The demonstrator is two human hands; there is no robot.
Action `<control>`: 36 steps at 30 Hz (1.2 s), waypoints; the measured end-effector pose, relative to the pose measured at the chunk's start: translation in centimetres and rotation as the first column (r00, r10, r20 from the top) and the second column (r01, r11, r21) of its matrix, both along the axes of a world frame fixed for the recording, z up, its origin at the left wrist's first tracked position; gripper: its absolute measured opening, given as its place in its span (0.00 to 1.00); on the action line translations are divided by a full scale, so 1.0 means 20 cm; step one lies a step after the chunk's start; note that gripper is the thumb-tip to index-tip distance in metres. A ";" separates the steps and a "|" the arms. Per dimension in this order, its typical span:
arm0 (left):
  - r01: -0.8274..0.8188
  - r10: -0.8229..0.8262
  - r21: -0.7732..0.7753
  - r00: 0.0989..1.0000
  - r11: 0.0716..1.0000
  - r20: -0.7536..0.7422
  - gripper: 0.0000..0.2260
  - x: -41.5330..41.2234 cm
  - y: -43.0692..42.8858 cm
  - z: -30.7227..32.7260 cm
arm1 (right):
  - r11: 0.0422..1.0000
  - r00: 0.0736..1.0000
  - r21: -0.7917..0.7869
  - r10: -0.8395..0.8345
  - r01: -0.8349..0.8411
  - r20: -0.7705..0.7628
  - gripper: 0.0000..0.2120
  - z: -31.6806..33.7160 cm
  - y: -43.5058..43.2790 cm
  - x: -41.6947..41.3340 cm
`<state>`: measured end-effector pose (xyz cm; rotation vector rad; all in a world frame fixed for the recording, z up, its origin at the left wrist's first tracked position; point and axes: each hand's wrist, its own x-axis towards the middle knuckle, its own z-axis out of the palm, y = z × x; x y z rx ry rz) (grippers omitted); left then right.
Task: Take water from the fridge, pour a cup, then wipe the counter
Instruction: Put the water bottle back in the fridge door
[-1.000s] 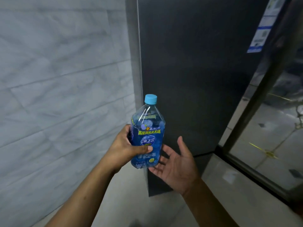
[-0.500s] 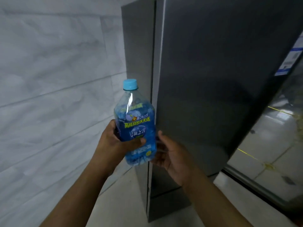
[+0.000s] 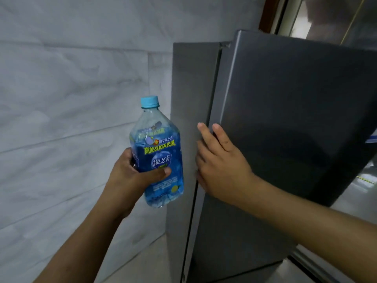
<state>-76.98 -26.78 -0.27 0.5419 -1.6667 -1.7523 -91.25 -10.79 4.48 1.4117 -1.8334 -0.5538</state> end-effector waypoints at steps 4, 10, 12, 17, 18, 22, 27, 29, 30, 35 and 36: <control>0.027 -0.028 0.065 0.999 0.998 0.019 0.35 -0.01 -0.05 -0.04 | 0.947 0.959 0.260 -0.120 0.188 -0.255 0.31 0.03 -0.06 0.05; 0.088 -0.092 0.107 0.995 0.990 0.029 0.34 -0.01 -0.08 -0.10 | 0.915 0.945 0.323 -0.147 0.242 -0.292 0.35 0.04 -0.16 0.10; 0.118 -0.120 0.126 0.993 0.985 0.014 0.33 0.00 -0.07 -0.12 | 0.897 0.939 0.348 -0.170 0.272 -0.298 0.39 0.03 -0.16 0.12; 0.151 -0.153 0.179 0.988 0.972 -0.007 0.28 0.04 -0.02 -0.18 | 0.877 0.931 0.373 -0.188 0.302 -0.312 0.38 0.04 -0.13 0.16; 0.157 -0.159 0.187 0.987 0.970 -0.005 0.27 0.05 0.00 -0.19 | 0.877 0.929 0.371 -0.188 0.305 -0.320 0.35 0.04 -0.12 0.17; 0.156 -0.160 0.189 0.987 0.969 0.009 0.27 0.12 0.05 -0.22 | 0.869 0.910 0.362 -0.204 0.338 -0.361 0.34 0.03 -0.10 0.19; 0.135 -0.137 0.169 0.991 0.976 0.003 0.29 0.21 0.14 -0.22 | 0.895 0.937 0.349 -0.172 0.278 -0.304 0.35 0.02 0.07 0.27; 0.111 -0.114 0.161 0.994 0.981 0.005 0.31 0.22 0.20 -0.22 | 0.910 0.952 0.338 -0.156 0.242 -0.262 0.37 0.01 0.21 0.32; 0.103 -0.106 0.159 0.994 0.982 0.009 0.32 0.21 0.24 -0.22 | 0.919 0.961 0.325 -0.152 0.224 -0.233 0.37 0.01 0.29 0.34; 0.115 -0.117 0.148 0.993 0.982 0.003 0.35 0.19 0.50 -0.21 | 0.938 0.975 0.272 -0.191 0.215 -0.113 0.36 -0.02 0.68 0.46; 0.116 -0.117 0.144 0.993 0.983 -0.001 0.35 0.19 0.57 -0.21 | 0.944 0.977 0.256 -0.191 0.210 -0.096 0.35 -0.03 0.78 0.47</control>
